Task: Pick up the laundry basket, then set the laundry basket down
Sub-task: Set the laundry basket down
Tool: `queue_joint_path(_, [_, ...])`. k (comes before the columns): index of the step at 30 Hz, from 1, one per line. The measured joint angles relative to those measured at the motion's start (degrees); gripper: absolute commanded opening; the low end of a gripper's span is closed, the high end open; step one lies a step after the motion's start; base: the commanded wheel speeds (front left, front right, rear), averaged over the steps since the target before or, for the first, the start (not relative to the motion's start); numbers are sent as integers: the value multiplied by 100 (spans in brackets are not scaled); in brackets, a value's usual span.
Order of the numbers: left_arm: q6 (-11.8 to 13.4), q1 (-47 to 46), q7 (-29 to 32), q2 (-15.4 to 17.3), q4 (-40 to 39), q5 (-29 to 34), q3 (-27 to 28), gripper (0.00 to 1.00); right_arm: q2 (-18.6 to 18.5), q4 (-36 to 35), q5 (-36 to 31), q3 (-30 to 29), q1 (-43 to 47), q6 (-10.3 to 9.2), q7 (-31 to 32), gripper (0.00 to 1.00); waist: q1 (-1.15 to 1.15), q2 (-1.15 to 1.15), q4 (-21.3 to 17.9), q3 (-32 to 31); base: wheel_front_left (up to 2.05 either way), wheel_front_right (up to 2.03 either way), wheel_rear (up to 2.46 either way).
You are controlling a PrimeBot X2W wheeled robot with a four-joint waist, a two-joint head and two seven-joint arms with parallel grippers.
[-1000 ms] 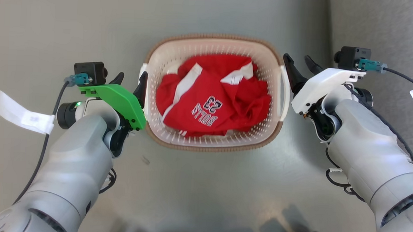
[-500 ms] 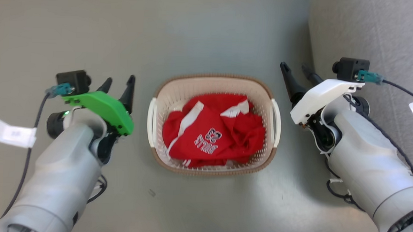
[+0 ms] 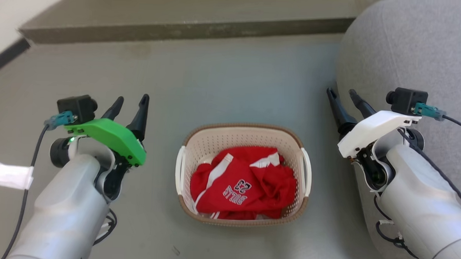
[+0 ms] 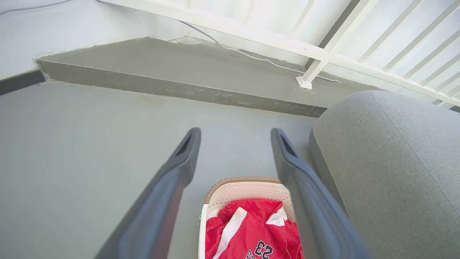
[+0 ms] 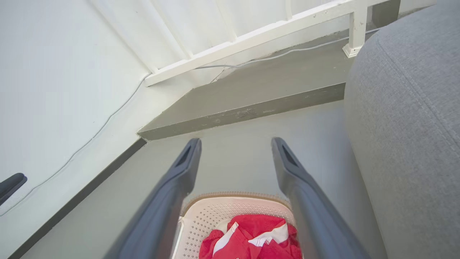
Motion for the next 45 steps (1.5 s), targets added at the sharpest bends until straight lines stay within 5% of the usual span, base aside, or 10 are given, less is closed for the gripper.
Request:
queue_joint_path(10, [64, 580, -1, 135, -789, 526, 746, 100, -87, -664, -431, -533, 463, -16, 0, 100, 0, 0, 124, -530, 0, 0, 0])
queue_joint_path(19, [116, 1371, -1, 142, -1859, 1113, 1641, 100, -151, -1427, -1047, -1060, 1112, -254, -7, 100, 0, 0, 205, -859, 0, 0, 0])
queue_joint_path(31, [238, 2226, -1, 124, -2765, 2064, 2107, 100, -154, -2461, -1731, -1670, 1803, -467, -7, 100, 0, 0, 242, -975, 0, 0, 0])
queue_joint_path(45, [257, 2863, -16, -189, -3312, 2599, 2473, 100, -37, -3167, -2220, -2053, 2505, -477, -7, 100, 0, 0, 271, -1032, 0, 0, 0])
